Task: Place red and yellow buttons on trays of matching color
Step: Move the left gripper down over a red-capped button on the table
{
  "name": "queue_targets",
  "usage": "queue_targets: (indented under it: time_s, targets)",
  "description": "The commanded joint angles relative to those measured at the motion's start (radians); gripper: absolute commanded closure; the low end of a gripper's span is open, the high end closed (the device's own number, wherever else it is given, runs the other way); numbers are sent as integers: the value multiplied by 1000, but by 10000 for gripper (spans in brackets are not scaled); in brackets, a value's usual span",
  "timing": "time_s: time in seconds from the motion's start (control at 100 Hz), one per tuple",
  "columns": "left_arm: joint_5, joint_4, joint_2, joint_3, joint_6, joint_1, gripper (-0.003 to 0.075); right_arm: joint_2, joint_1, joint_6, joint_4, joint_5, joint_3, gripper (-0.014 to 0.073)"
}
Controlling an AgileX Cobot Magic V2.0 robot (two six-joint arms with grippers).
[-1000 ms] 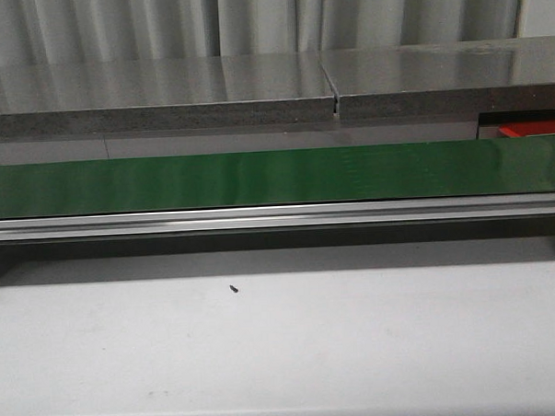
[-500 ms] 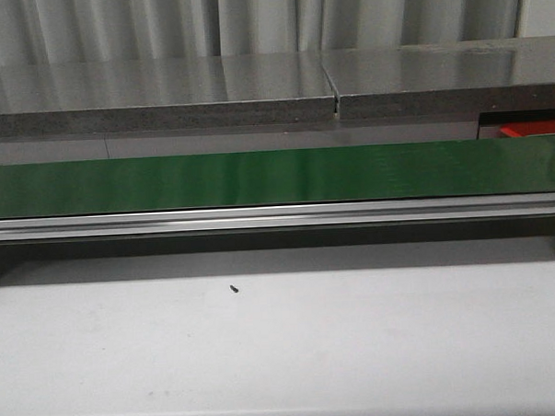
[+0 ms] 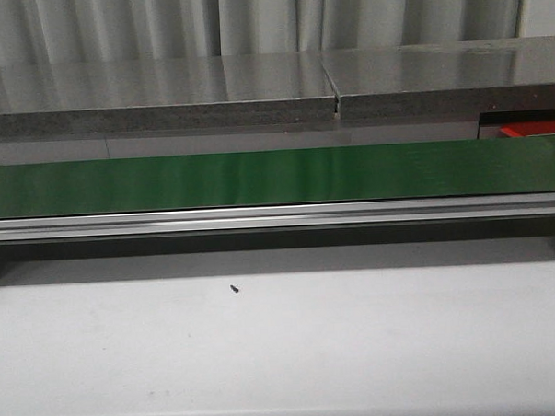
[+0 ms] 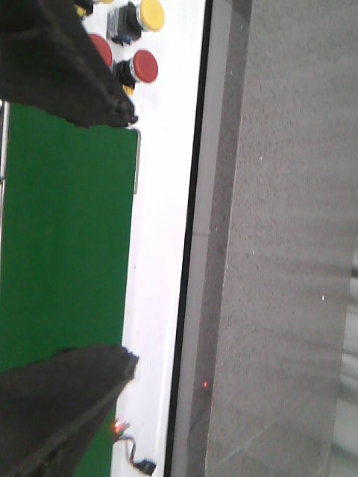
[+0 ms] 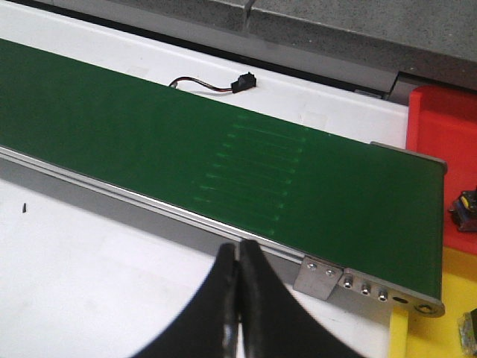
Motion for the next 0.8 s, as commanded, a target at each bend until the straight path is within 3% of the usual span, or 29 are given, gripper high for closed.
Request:
queue_targets:
  time_s: [0.0,0.3,0.79]
  targets:
    - [25,-28,99,-128,-46,80,173,-7,-2,0,18,-44,-25,661]
    - [113,-33,456,-364,-53,230,174,-7,-2,0,18,-44,-25,661]
    - [122,-40,856,-484,-53,252,175,-7,-2,0,18,-45,-25,661]
